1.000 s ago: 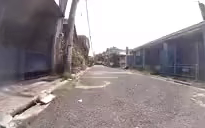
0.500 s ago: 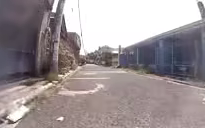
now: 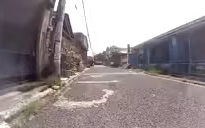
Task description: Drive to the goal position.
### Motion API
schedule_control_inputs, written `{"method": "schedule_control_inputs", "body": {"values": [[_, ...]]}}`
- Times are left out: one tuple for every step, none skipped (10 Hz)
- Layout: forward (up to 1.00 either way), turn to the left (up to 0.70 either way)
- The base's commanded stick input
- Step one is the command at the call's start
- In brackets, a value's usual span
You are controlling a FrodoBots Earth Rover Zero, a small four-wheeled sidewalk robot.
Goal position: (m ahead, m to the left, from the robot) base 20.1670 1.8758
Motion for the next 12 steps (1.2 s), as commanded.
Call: {"method": "schedule_control_inputs", "body": {"values": [[1.0, 0.22], [1.0, 0.03], [1.0, 0.0], [1.0, 0.0], [1.0, 0.0], [1.0, 0.0], [1.0, 0.0], [1.0, 0.0], [1.0, 0.0], [1.0, -0.27], [1.0, -0.27], [1.0, -0.27]]}}
